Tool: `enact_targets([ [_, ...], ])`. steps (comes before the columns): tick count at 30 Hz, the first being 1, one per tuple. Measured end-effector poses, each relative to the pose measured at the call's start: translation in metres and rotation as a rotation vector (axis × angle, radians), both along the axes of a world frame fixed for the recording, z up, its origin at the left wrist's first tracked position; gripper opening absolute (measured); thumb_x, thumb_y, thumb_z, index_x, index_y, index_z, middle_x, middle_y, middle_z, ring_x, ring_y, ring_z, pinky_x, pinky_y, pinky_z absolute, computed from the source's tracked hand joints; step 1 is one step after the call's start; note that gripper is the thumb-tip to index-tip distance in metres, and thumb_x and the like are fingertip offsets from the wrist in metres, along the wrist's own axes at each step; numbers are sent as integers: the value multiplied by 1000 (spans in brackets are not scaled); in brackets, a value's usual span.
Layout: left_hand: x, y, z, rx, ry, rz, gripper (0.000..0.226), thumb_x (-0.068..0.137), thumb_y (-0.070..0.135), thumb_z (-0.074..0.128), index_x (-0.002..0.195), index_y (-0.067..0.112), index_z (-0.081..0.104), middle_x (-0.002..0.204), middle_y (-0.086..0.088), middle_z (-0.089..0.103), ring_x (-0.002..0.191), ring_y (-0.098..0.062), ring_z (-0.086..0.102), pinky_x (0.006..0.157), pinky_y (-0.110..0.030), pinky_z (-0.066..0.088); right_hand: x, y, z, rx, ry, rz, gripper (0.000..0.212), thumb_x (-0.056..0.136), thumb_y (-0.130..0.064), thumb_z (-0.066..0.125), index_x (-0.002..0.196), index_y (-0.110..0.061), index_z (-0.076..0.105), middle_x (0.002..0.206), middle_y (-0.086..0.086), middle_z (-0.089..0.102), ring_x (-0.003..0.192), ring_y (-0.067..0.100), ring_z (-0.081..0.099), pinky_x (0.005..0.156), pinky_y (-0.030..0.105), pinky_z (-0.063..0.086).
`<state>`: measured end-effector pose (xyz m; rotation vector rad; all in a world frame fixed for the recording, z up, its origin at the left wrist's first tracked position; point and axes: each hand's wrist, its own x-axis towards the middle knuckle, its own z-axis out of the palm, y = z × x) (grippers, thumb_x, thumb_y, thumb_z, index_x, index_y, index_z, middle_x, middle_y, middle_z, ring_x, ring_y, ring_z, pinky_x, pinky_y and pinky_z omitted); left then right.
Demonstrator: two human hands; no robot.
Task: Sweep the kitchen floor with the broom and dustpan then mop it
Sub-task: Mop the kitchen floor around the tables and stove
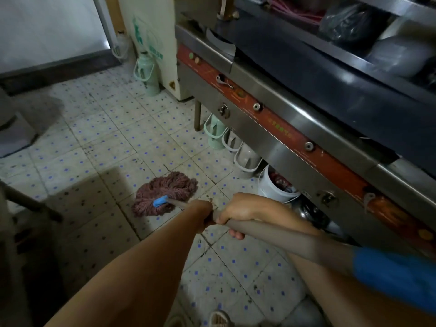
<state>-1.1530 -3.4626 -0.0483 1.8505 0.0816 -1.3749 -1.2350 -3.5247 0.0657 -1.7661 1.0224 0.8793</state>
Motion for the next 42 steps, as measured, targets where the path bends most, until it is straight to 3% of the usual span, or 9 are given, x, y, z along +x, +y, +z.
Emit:
enact_targets([
  [6, 1, -17, -11, 128, -5, -95, 30, 97, 11, 43, 67, 9, 46, 57, -5, 50, 41, -12, 47, 35, -20, 35, -1, -21, -17, 77, -1, -57, 38, 94, -12, 50, 123, 12, 48, 70, 17, 58, 42, 17, 55, 50, 24, 49],
  [13, 5, -32, -19, 124, 20, 71, 14, 98, 19, 45, 102, 6, 46, 65, -9, 50, 17, -7, 41, 26, -7, 27, 3, -47, -17, 81, -73, -66, 22, 88, -14, 45, 87, 0, 62, 78, 13, 72, 69, 20, 63, 75, 31, 47],
  [17, 8, -39, -20, 119, 20, 72, 16, 99, 20, 44, 103, 5, 48, 68, -9, 53, 19, -7, 44, 27, -10, 29, -1, -58, -12, 85, -113, -92, 18, 89, -13, 48, 84, -3, 61, 91, 14, 74, 72, 18, 63, 64, 26, 43],
  [22, 5, -42, -21, 89, 17, 74, 31, 100, 25, 43, 76, 5, 47, 49, -7, 58, 25, -8, 49, 42, -20, 33, -7, -66, -17, 129, -125, -185, 18, 90, -15, 50, 86, -2, 61, 87, 17, 73, 73, 20, 63, 58, 25, 44],
  [26, 10, -39, -25, 23, 22, 97, 23, 100, 22, 44, 92, 0, 49, 70, -13, 55, 31, -12, 54, 28, -13, 36, -5, -69, -20, 215, -114, -258, 29, 92, -17, 49, 105, 4, 63, 91, 18, 71, 80, 22, 59, 56, 23, 42],
  [30, 23, -40, -36, -45, 64, 125, 31, 100, 26, 45, 113, -1, 51, 69, -11, 56, 30, -11, 54, 39, -19, 46, 2, -67, -29, 355, -171, -429, 29, 92, -15, 46, 106, 7, 61, 74, 14, 64, 55, 15, 60, 40, 17, 40],
  [34, 38, -38, -33, -103, 16, 118, 31, 100, 29, 42, 109, 1, 51, 67, -9, 56, 36, -12, 54, 38, -18, 40, 10, -69, -35, 367, -360, -529, 16, 94, -11, 46, 98, -1, 58, 67, 13, 62, 49, 14, 57, 37, 17, 36],
  [38, 56, -34, -28, -200, -23, 167, 23, 98, 20, 39, 103, 3, 53, 62, -11, 59, 41, -15, 53, 43, -20, 39, 24, -67, -38, 302, -519, -665, 28, 100, -10, 33, 98, 1, 59, 63, 12, 67, 47, 13, 60, 39, 16, 37],
  [42, 73, -32, -26, -337, -120, 178, 25, 97, 6, 36, 109, 16, 55, 73, -9, 62, 63, -18, 57, 61, -29, 46, 47, -64, -40, 229, -692, -703, 22, 94, 4, 39, 101, -7, 56, 62, 8, 68, 50, 13, 61, 40, 18, 37],
])
